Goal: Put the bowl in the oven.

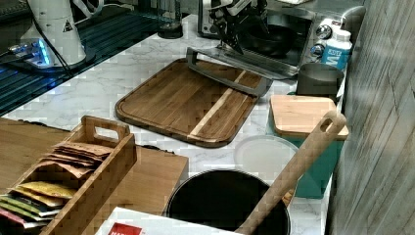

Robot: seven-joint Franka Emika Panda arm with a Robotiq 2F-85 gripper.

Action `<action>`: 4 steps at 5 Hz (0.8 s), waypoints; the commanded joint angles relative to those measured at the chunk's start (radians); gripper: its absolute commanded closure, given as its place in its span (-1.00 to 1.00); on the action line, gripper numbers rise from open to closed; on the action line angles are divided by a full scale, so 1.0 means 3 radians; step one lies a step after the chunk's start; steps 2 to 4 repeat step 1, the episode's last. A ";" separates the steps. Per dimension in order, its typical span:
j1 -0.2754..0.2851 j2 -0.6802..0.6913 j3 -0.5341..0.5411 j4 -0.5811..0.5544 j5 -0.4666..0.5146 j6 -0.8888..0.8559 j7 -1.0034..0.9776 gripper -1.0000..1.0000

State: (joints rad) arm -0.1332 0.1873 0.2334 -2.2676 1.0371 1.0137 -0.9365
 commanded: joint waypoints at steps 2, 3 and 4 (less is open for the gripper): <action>-0.0028 -0.0071 0.0007 0.0050 0.0053 0.0003 -0.0180 -1.00; -0.0028 -0.0071 0.0007 0.0050 0.0053 0.0003 -0.0180 -1.00; -0.0028 -0.0071 0.0007 0.0050 0.0053 0.0003 -0.0180 -1.00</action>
